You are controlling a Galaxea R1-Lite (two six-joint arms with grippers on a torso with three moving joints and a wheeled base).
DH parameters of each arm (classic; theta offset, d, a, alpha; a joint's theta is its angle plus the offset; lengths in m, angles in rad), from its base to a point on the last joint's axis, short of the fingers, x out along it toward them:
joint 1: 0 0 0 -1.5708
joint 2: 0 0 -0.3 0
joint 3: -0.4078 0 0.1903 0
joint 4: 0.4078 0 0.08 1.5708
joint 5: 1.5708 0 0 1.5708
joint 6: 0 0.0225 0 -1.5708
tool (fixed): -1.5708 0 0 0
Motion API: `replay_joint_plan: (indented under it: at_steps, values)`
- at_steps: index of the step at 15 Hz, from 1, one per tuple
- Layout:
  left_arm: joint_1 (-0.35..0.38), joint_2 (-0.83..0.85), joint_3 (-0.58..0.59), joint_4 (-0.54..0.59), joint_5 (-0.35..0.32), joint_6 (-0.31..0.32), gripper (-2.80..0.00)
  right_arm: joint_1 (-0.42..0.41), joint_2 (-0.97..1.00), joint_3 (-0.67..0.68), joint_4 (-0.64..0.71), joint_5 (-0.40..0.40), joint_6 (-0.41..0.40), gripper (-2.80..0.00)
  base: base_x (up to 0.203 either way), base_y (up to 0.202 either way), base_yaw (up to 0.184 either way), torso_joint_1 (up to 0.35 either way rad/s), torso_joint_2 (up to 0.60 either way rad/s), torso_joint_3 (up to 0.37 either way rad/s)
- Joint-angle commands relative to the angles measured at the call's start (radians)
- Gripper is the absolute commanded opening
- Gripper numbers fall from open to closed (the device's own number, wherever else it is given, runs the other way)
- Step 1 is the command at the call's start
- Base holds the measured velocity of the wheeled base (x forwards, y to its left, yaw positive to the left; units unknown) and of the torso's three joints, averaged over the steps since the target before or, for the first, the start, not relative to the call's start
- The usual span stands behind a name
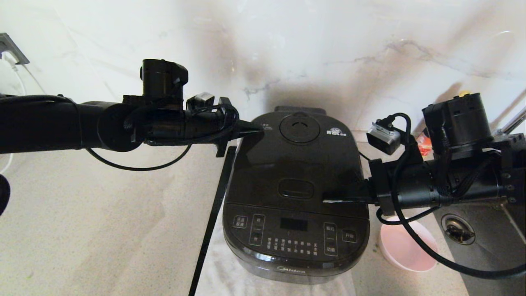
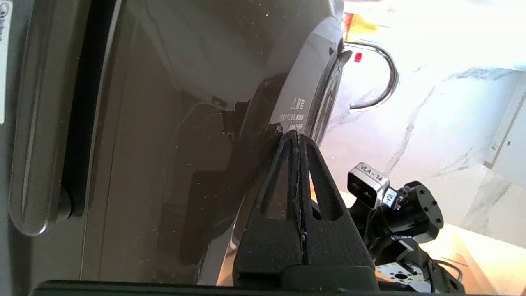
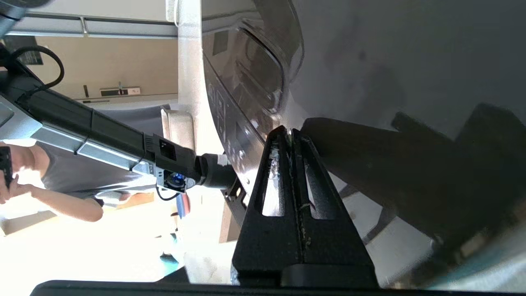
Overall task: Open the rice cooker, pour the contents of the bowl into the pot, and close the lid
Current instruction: Close the rice cooker
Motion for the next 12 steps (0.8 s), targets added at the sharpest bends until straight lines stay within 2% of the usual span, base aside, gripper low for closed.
replay_joint_plan:
  at_steps: [1,6,9,11,12]
  values:
    - [-0.001,-0.001,0.020,-0.024,0.003,-0.012,-2.80,-0.001,-0.011,0.003,-0.029,0.002,0.008,-2.80,0.000,0.000,0.000,0.000,0.00,0.000]
    - [0.005,-0.173,0.007,-0.027,0.004,-0.040,-2.80,-0.013,-0.124,-0.014,-0.063,-0.002,0.010,-2.80,0.000,0.000,0.000,0.000,0.00,0.000]
    - [0.005,-0.286,-0.009,-0.027,0.032,-0.052,-2.80,-0.015,-0.197,-0.014,-0.084,-0.008,0.010,-2.80,0.000,0.000,0.000,0.000,0.00,0.000]
    - [0.006,-0.357,-0.017,-0.025,0.063,-0.053,-2.80,-0.017,-0.233,-0.024,-0.089,-0.058,0.007,-2.80,0.000,0.000,0.000,0.000,0.00,0.000]
    - [0.006,-0.399,-0.018,-0.021,0.088,-0.047,-2.80,-0.021,-0.248,-0.035,-0.084,-0.113,0.003,-2.80,0.000,0.000,0.000,0.000,0.00,0.000]
